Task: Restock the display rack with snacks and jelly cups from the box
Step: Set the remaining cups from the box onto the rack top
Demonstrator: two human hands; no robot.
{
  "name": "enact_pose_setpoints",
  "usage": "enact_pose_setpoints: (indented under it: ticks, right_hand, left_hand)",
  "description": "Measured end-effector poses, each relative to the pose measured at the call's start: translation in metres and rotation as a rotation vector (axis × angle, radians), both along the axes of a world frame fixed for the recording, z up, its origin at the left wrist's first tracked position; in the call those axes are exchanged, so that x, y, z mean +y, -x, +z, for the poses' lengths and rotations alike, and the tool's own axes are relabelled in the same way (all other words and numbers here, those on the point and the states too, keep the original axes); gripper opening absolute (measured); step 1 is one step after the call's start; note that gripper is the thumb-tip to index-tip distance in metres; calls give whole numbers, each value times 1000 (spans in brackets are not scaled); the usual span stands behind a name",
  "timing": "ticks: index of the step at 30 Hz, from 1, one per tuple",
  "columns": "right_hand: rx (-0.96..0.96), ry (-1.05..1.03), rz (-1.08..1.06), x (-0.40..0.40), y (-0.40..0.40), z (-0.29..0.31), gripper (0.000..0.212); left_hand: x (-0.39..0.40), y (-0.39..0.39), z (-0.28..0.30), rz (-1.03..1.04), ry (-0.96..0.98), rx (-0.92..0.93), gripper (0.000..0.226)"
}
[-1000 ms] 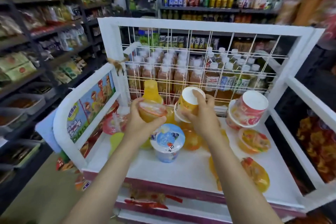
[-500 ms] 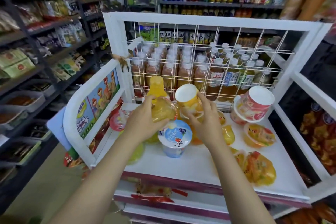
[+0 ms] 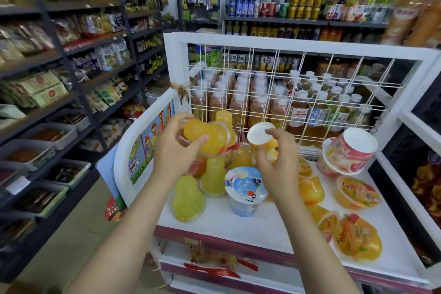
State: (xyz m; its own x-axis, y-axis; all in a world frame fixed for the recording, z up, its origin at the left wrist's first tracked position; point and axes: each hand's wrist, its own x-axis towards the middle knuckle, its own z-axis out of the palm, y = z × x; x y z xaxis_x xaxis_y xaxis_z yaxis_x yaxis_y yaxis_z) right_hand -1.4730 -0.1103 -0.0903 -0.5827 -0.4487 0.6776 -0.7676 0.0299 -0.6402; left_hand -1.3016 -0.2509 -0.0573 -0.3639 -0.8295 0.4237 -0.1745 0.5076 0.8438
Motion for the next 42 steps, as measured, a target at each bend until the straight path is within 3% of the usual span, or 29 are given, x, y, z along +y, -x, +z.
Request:
enact_pose_setpoints:
  ticks: [2, 6, 10, 14, 17, 22, 25, 31, 42]
  right_hand:
    - [-29, -59, 218, -14, -12, 17, 35]
    - [-104, -311, 566, -53, -38, 36, 58]
    - [-320, -297, 794, -77, -47, 40, 48]
    - [-232, -332, 716, -91, -44, 37, 47]
    - [-222, -295, 477, -100, -37, 38, 50]
    - [-238, -263, 331, -120, -33, 41, 47]
    - [-188, -287, 401, -140, -35, 33, 50]
    - [-115, -381, 335, -167, -30, -1, 34]
    - [-64, -342, 257, -184, -28, -16, 30]
  left_hand:
    - [-9, -10, 4, -35, -86, 72, 51]
    - [-15, -21, 5, -105, -206, 146, 52]
    - [-17, -32, 1, -226, -309, 211, 57]
    - [-19, -40, -1, -270, -298, 152, 38]
    - [-22, -45, -14, -186, -288, 80, 35]
    - [-23, -45, -56, -118, -244, -281, 84]
    - [-24, -42, -75, -159, -238, -384, 91]
    - [-21, -47, -86, -221, -257, -288, 83]
    - [-21, -48, -90, -238, -277, -253, 82]
